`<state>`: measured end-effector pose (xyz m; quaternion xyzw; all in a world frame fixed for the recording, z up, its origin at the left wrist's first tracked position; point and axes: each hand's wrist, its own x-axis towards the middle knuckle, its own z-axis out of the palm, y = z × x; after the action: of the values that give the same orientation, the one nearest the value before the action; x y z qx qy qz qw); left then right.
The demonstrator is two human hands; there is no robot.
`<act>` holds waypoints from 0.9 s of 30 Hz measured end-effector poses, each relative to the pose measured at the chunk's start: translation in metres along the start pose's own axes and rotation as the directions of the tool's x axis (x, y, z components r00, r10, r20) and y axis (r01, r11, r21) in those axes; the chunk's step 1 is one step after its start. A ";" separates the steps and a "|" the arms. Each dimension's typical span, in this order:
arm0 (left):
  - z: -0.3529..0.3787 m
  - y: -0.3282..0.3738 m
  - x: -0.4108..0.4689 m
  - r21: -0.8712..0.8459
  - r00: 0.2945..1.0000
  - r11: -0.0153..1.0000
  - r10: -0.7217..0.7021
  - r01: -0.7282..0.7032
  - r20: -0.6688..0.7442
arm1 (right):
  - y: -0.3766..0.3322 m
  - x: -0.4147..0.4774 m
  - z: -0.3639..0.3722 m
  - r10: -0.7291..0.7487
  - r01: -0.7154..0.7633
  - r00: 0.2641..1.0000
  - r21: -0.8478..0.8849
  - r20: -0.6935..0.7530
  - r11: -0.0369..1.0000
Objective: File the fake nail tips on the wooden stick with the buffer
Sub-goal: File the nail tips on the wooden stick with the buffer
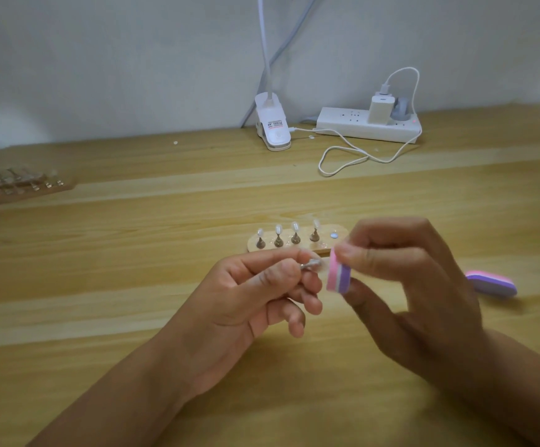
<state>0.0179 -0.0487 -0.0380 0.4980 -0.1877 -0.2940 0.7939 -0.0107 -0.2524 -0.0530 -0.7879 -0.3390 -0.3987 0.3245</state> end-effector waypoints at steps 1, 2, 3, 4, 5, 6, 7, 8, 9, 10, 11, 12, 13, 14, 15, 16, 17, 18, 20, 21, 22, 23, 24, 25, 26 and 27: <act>0.000 0.000 0.000 -0.009 1.000 1.000 -0.006 0.006 0.010 | -0.001 -0.001 0.001 -0.016 0.016 1.000 -0.007 0.013 1.000; 0.000 0.000 0.000 -0.013 1.000 1.000 -0.007 0.007 0.020 | 0.000 -0.001 0.001 -0.017 0.017 0.999 -0.014 0.028 1.000; 0.000 -0.001 0.000 -0.013 1.000 1.000 -0.002 0.002 0.027 | 0.002 -0.001 0.001 -0.002 0.002 0.999 -0.017 0.034 1.000; -0.001 -0.001 0.000 -0.011 0.999 1.000 0.007 -0.006 0.033 | 0.005 0.000 0.000 0.023 -0.023 0.999 -0.014 0.033 1.000; -0.001 0.000 0.000 -0.015 0.999 1.000 0.013 -0.013 0.034 | 0.006 0.001 0.000 0.047 -0.047 0.999 -0.006 0.027 0.999; -0.001 0.000 0.000 -0.022 0.999 1.000 0.015 -0.014 0.030 | 0.006 0.002 0.000 0.056 -0.056 0.998 0.006 0.023 0.998; -0.001 0.000 0.001 -0.032 1.000 0.999 0.011 -0.011 0.025 | 0.004 0.001 0.000 0.046 -0.046 0.999 0.016 0.022 0.999; -0.001 0.000 0.001 -0.039 1.000 0.999 0.005 -0.004 0.022 | 0.001 0.000 0.000 0.024 -0.024 0.999 0.018 0.026 1.000; -0.001 0.000 0.001 -0.045 1.000 0.999 0.003 -0.002 0.022 | -0.001 -0.001 0.000 0.002 -0.002 0.999 0.014 0.034 1.000; -0.001 -0.001 0.000 -0.048 1.000 0.999 0.008 -0.007 0.024 | -0.001 -0.001 0.000 -0.006 0.006 0.999 0.009 0.045 1.000; -0.001 -0.001 0.000 -0.048 0.999 0.999 0.015 -0.014 0.029 | 0.001 -0.001 0.000 0.004 -0.004 0.999 0.004 0.051 1.000; -0.002 -0.001 0.000 -0.044 0.999 0.999 0.023 -0.022 0.033 | 0.004 0.000 -0.001 0.033 -0.033 0.998 0.000 0.053 0.999; -0.002 0.000 0.000 -0.037 0.999 0.999 0.030 -0.029 0.035 | 0.008 0.002 -0.001 0.075 -0.075 0.996 -0.001 0.050 0.997; -0.002 0.000 0.001 -0.028 0.999 0.999 0.037 -0.036 0.027 | 0.011 0.004 -0.002 0.124 -0.124 0.991 0.000 0.042 0.992; -0.002 0.000 0.001 -0.014 0.999 0.999 0.048 -0.048 0.002 | 0.012 0.006 -0.003 0.172 -0.173 0.985 0.012 0.030 0.985; -0.004 -0.001 0.002 0.009 0.997 0.998 0.065 -0.065 -0.036 | 0.013 0.007 -0.004 0.227 -0.227 0.974 0.051 0.020 0.972; -0.005 -0.002 0.002 0.049 0.993 0.995 0.093 -0.089 -0.079 | 0.013 0.007 -0.006 0.293 -0.293 0.956 0.119 0.022 0.949; -0.006 -0.003 0.003 0.104 0.985 0.988 0.128 -0.117 -0.115 | 0.012 0.007 -0.007 0.367 -0.369 0.929 0.199 0.048 0.908; -0.008 -0.006 0.003 0.226 0.966 0.960 0.206 -0.168 -0.156 | 0.011 0.006 -0.010 0.465 -0.488 0.873 0.286 0.149 0.825; -0.008 -0.007 0.002 0.278 0.958 0.943 0.234 -0.182 -0.167 | 0.010 0.006 -0.011 0.470 -0.508 0.861 0.280 0.195 0.815; -0.008 -0.008 0.002 0.324 0.952 0.927 0.254 -0.188 -0.173 | 0.010 0.005 -0.012 0.455 -0.506 0.859 0.259 0.234 0.822; -0.007 -0.010 0.003 0.361 0.948 0.913 0.266 -0.189 -0.176 | 0.009 0.006 -0.012 0.434 -0.494 0.861 0.233 0.266 0.838; -0.007 -0.010 0.003 0.388 0.945 0.902 0.275 -0.189 -0.177 | 0.007 0.006 -0.012 0.411 -0.477 0.863 0.203 0.292 0.855; -0.006 -0.011 0.003 0.406 0.944 0.894 0.281 -0.191 -0.173 | 0.006 0.007 -0.012 0.389 -0.456 0.866 0.179 0.313 0.872; -0.006 -0.011 0.002 0.418 0.944 0.888 0.284 -0.193 -0.167 | 0.004 0.006 -0.011 0.373 -0.441 0.867 0.161 0.329 0.883; -0.005 -0.011 0.002 0.427 0.945 0.883 0.285 -0.194 -0.160 | 0.003 0.006 -0.010 0.359 -0.426 0.868 0.144 0.343 0.893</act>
<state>0.0198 -0.0504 -0.0502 0.6536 -0.2166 -0.0915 0.7194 -0.0098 -0.2605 -0.0441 -0.8529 -0.2582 -0.1573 0.4257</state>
